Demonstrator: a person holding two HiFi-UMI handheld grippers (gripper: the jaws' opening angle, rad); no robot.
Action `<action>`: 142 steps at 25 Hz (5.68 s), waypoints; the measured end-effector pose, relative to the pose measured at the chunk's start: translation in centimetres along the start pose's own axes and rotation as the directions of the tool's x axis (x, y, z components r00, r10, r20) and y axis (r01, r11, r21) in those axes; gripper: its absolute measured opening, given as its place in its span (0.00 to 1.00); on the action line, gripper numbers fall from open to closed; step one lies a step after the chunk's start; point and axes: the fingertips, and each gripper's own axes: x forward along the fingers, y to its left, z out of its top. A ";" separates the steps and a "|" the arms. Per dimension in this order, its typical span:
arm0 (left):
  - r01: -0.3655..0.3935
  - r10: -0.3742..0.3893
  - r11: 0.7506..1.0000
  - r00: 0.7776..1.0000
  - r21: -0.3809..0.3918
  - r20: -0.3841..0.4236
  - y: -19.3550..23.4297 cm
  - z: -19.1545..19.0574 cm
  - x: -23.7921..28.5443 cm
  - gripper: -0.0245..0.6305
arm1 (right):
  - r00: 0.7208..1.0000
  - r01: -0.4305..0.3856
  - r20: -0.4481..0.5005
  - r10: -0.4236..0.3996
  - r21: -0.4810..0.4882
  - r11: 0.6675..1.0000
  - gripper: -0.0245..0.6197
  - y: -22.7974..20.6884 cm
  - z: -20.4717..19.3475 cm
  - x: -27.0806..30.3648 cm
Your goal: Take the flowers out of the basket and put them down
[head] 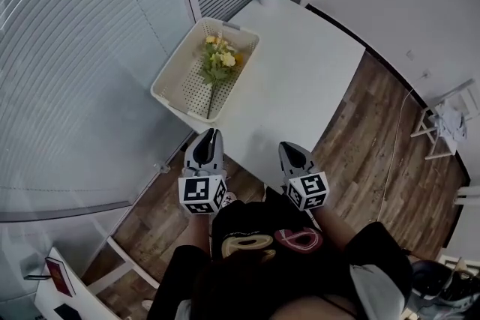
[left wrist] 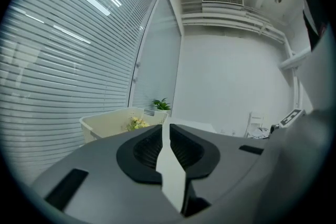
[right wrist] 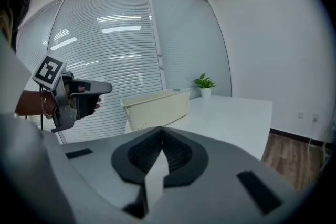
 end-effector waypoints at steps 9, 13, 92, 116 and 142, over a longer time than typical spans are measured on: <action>-0.039 0.039 0.996 0.999 0.085 -0.005 2.4 3.9 5.4 0.25 | 1.000 -0.024 0.010 0.024 0.009 1.000 0.05 -2.5 1.1 1.3; -0.031 0.037 0.994 0.998 0.106 -0.052 3.3 4.6 8.3 0.29 | 1.000 -0.019 -0.003 0.019 0.028 0.999 0.05 -3.3 0.4 1.3; -0.104 0.128 0.992 0.727 0.077 -0.674 13.2 -15.0 26.5 0.15 | 0.987 0.093 -0.149 -0.061 0.223 0.970 0.05 -10.7 -1.5 4.8; -0.097 0.179 0.978 0.852 0.187 -0.493 11.5 -7.0 26.9 0.13 | 0.990 0.045 -0.137 -0.015 0.221 0.974 0.05 -10.0 -1.7 4.7; -0.044 0.082 0.970 0.985 0.238 -0.154 5.4 8.0 21.5 0.13 | 0.996 0.017 -0.094 0.003 0.201 0.979 0.05 -9.4 -1.7 2.0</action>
